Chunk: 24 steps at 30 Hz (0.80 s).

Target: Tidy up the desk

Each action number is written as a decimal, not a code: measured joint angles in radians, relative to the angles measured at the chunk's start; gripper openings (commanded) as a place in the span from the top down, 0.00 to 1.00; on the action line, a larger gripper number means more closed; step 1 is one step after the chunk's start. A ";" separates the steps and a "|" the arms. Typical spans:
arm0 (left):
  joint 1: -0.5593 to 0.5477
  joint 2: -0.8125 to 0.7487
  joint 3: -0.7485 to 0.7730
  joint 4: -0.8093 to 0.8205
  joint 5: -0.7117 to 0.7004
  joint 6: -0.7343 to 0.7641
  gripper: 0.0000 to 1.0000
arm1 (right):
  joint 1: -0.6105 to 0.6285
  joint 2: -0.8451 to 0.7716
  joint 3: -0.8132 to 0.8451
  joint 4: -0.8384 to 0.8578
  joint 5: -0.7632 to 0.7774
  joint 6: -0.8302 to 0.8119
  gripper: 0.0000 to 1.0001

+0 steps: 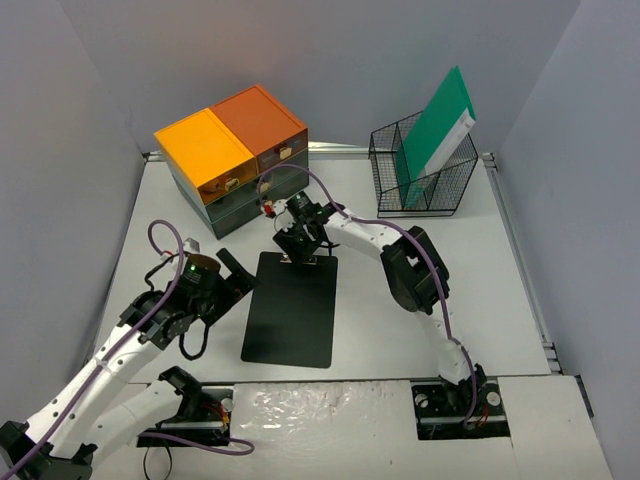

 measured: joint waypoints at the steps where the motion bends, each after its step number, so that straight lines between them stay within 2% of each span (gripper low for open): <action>1: 0.000 0.003 0.002 0.000 0.000 0.000 0.03 | -0.001 -0.004 -0.008 0.008 0.000 0.005 0.50; 9: 0.000 0.019 0.007 0.004 0.001 0.002 0.03 | -0.012 -0.038 -0.075 0.069 0.003 0.060 0.57; 24: 0.000 0.044 0.008 0.031 0.004 0.003 0.03 | -0.020 -0.106 -0.181 0.090 0.059 0.206 0.80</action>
